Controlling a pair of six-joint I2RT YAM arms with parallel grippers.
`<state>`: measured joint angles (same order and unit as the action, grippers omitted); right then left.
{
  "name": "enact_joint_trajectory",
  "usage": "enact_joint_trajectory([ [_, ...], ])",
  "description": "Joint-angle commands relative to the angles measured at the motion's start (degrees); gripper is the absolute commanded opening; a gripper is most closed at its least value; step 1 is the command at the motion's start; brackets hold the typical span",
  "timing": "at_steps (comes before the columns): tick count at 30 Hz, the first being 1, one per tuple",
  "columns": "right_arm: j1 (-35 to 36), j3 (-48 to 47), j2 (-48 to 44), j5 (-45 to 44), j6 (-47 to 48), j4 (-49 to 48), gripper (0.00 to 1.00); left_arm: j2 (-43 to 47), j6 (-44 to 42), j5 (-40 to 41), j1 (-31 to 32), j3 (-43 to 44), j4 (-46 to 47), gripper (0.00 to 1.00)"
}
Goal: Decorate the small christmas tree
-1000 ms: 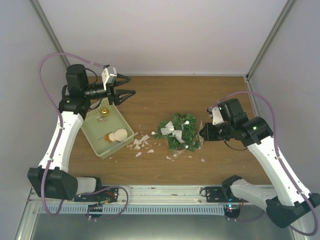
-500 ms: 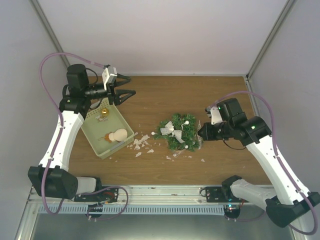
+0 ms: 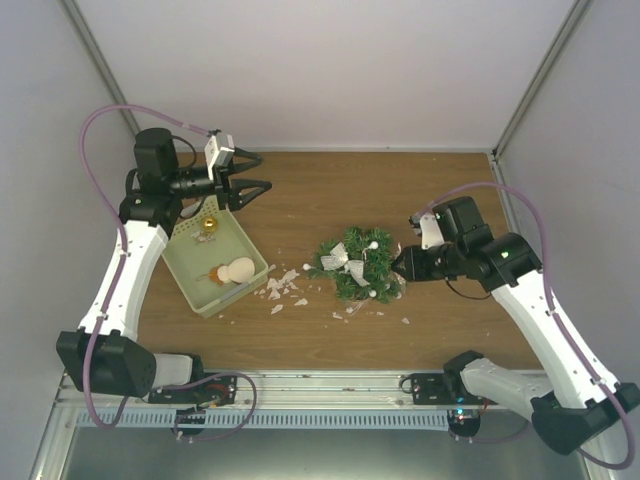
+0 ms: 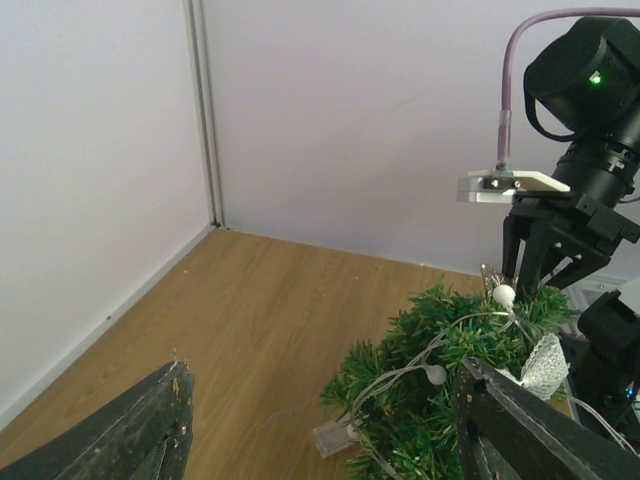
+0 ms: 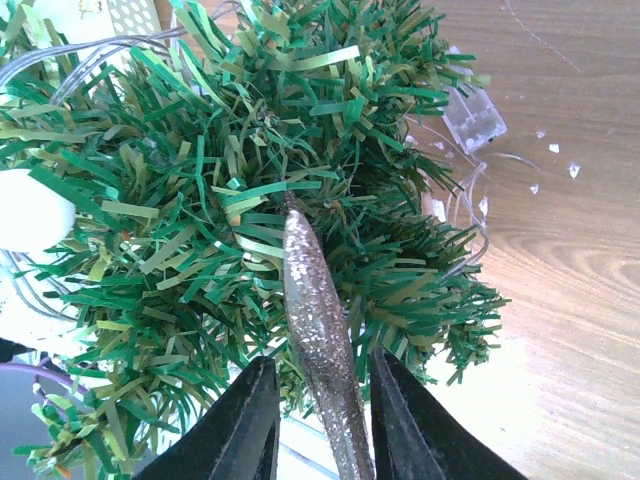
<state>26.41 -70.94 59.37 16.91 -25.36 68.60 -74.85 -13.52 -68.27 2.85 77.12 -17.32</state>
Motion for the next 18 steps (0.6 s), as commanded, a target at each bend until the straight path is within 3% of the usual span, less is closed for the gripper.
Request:
enact_joint_trajectory([
  [1, 0.3, -2.0, 0.0, -0.6, 0.0, 0.7, 0.29, -0.7, 1.1, -1.5, -0.4, 0.5, 2.0, 0.71],
  [18, 0.3, -8.3, -1.3, -5.4, -1.1, 7.3, 0.39, -1.2, 2.3, -2.2, -0.4, 0.7, 2.9, 0.72],
])
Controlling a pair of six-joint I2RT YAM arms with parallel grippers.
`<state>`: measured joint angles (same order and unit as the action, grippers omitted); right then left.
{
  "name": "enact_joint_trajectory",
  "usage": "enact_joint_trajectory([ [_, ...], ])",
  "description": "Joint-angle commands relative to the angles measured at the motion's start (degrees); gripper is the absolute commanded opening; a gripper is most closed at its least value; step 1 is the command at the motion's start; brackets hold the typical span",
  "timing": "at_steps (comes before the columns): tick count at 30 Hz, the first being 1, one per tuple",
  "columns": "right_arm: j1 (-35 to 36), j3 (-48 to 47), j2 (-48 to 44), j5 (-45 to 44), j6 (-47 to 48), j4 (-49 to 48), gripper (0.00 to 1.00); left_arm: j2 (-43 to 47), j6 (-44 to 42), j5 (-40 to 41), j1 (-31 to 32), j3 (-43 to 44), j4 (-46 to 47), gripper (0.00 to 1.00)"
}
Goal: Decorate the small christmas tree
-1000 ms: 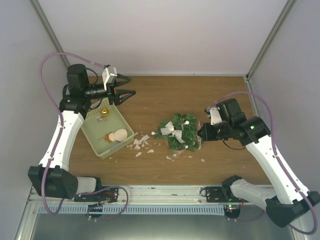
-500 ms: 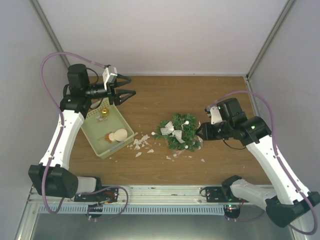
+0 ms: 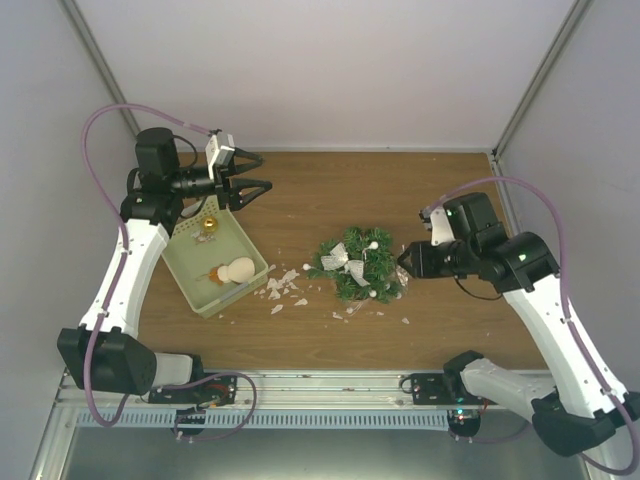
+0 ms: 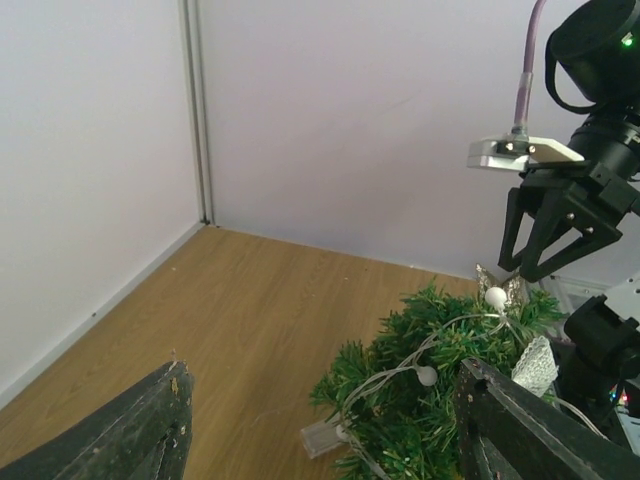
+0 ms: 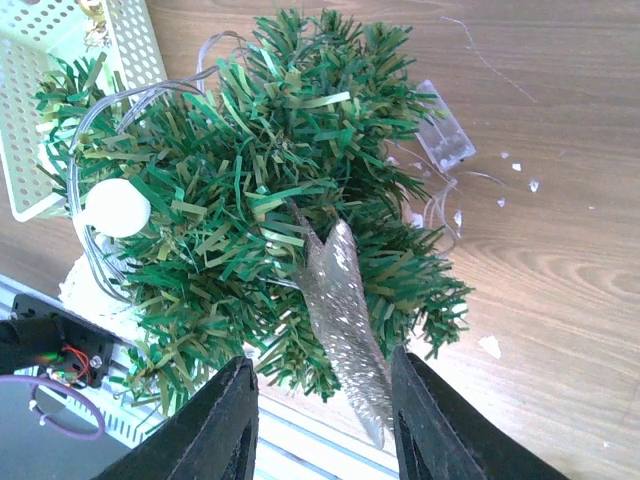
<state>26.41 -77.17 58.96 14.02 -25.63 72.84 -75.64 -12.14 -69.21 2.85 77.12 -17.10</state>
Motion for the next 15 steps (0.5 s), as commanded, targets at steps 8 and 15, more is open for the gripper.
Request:
enact_joint_trajectory([
  [8, 0.4, -2.4, -1.3, -4.3, -1.2, 3.1, 0.40, -1.0, 0.7, -1.3, -0.4, 1.1, 2.2, 0.72],
  [15, 0.3, -2.6, -1.4, -6.4, -1.3, 3.1, 0.40, -1.5, 0.7, -1.3, -0.4, 1.0, 2.3, 0.72],
])
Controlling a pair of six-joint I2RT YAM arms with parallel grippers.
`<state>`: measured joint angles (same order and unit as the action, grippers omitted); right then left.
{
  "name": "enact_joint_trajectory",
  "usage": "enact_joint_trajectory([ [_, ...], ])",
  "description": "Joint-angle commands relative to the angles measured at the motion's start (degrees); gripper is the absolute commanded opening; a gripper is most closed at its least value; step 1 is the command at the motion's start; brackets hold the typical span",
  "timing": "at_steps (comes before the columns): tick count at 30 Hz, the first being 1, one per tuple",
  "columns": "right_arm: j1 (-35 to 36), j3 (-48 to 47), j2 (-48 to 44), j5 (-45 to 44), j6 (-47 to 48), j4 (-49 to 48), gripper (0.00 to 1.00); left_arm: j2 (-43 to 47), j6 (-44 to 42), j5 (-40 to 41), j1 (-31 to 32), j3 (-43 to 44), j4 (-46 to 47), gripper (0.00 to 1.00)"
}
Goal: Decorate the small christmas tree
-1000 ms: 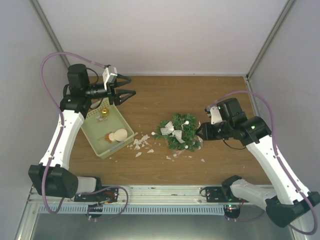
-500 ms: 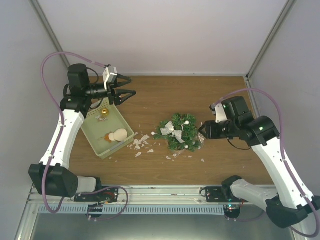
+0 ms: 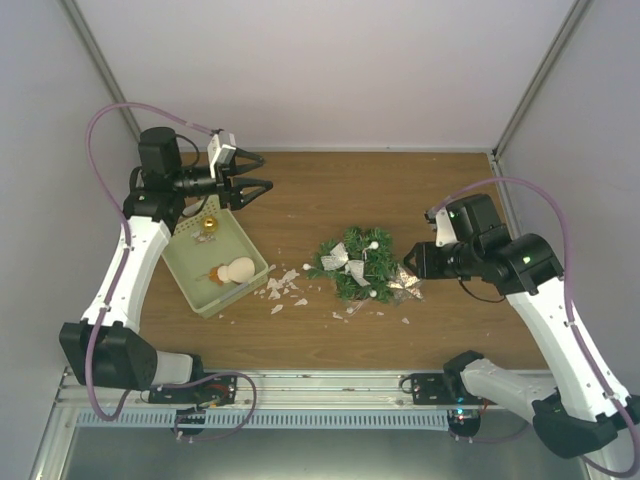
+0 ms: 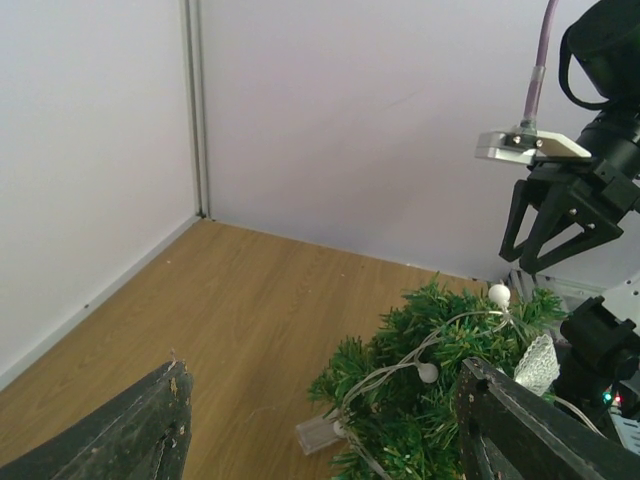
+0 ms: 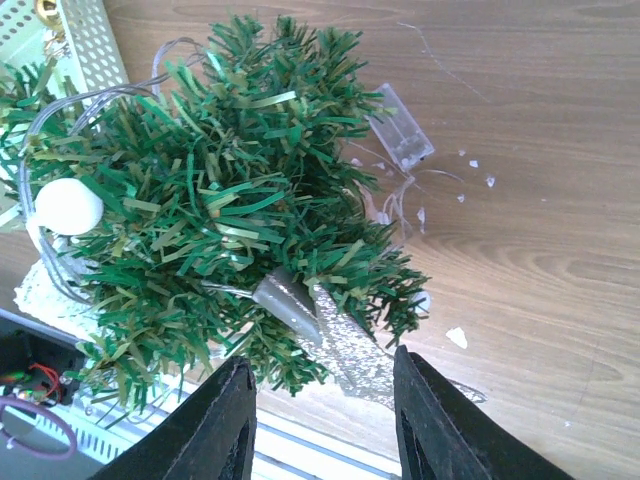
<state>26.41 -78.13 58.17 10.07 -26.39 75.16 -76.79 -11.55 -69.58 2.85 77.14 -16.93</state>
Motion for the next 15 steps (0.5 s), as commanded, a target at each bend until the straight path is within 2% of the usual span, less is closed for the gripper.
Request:
enact_joint_trajectory([
  [1, 0.3, -2.1, -0.7, -3.2, -0.5, 0.9, 0.40, -0.4, 0.1, -0.8, -0.4, 1.0, 2.2, 0.72],
  [9, 0.2, -2.6, -2.6, -6.2, -2.0, 1.1, 0.41, -0.4, -0.8, -0.6, -0.4, 1.4, 1.2, 0.72],
  [15, 0.1, -1.1, -9.4, -13.0, -10.5, 0.9, 0.42, -0.1, -1.8, -0.5, -0.4, 0.8, 0.7, 0.72],
])
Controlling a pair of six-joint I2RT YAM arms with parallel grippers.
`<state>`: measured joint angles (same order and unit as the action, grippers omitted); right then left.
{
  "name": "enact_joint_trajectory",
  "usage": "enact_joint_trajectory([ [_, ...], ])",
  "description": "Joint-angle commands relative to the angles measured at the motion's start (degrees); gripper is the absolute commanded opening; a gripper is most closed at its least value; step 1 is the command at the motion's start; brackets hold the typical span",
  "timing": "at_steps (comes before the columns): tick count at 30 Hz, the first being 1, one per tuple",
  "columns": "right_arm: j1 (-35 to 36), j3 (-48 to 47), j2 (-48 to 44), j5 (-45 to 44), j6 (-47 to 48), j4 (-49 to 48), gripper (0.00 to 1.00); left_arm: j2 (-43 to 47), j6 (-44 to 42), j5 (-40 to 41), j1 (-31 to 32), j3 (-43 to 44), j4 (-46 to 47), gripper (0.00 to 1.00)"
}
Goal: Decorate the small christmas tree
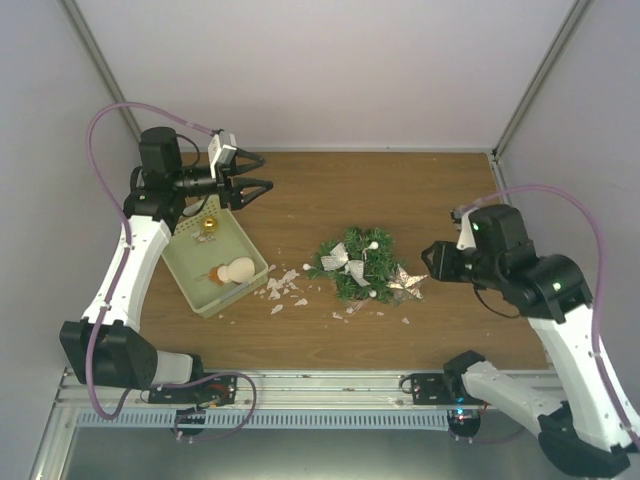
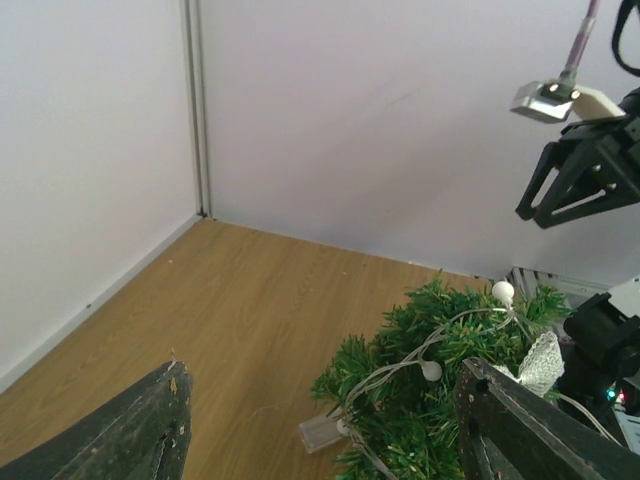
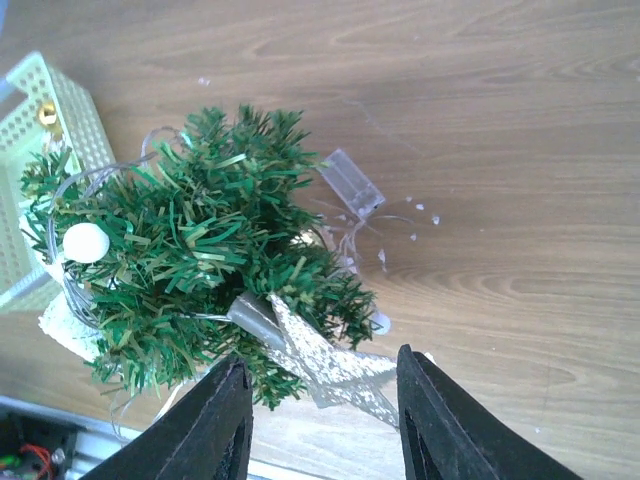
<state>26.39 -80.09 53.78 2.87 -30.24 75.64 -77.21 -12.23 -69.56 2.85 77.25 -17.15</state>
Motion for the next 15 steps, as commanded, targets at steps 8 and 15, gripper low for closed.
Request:
enact_joint_trajectory([
  [8, 0.2, 9.9, -17.9, -7.0, -16.4, -1.2, 0.42, -0.3, 0.4, -1.9, -0.4, 0.5, 2.7, 0.72],
  [15, 0.2, 20.9, -25.0, -1.1, -20.0, -5.1, 0.42, -0.3, 0.2, -1.9, -0.4, 0.5, 2.3, 0.72],
])
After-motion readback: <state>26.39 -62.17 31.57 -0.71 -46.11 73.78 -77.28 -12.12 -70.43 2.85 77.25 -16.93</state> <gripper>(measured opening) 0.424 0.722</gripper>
